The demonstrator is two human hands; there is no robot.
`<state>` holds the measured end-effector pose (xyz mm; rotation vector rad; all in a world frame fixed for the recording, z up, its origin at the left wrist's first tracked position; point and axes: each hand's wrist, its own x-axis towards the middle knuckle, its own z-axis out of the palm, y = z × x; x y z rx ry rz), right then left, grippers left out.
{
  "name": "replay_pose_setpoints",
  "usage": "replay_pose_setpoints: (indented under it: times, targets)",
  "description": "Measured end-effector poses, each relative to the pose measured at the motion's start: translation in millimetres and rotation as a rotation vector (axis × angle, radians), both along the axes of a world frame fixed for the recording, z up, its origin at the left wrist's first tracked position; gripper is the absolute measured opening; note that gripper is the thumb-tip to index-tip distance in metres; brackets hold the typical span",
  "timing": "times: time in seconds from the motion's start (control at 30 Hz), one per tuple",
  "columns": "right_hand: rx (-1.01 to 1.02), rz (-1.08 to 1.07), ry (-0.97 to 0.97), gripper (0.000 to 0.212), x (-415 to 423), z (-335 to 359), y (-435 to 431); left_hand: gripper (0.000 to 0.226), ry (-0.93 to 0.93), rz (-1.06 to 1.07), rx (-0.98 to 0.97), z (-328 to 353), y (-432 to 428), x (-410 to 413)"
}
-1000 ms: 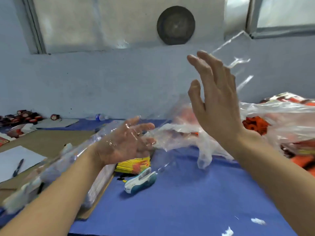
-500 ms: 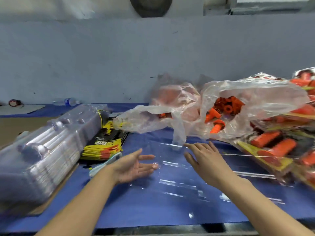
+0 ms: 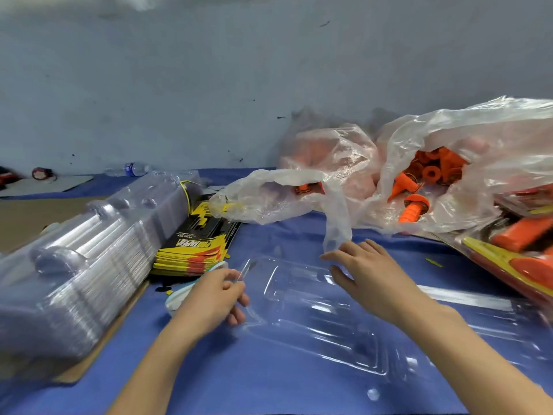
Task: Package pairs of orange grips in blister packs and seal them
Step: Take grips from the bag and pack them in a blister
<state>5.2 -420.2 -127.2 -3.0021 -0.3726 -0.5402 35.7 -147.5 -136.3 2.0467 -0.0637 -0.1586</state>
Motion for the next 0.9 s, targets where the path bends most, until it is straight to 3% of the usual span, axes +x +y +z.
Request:
replay_pose_setpoints:
  times: [0.27,0.37,0.57,0.77,0.9]
  targets:
    - [0.066,-0.399,0.113,0.040,-18.8,-5.1,-30.0,0.009,-0.026,0.171,-0.033,-4.7,35.0,4.8]
    - [0.078,-0.381,0.193,0.039,-25.2,0.7,-36.0,0.010,-0.011,0.179,-0.022,-5.1,39.9,0.9]
    - [0.082,-0.264,0.117,0.034,-32.0,74.5,-37.0,0.015,0.146,0.105,-0.059,2.2,30.3,-13.4]
    - [-0.190,-0.271,-0.046,0.035,-25.7,108.1,-25.7,0.016,0.162,0.139,-0.100,6.7,23.7,-16.9]
    - [-0.294,-0.331,0.033,0.034,-9.5,102.2,-38.5,0.011,0.154,0.169,-0.175,3.2,1.3,-19.6]
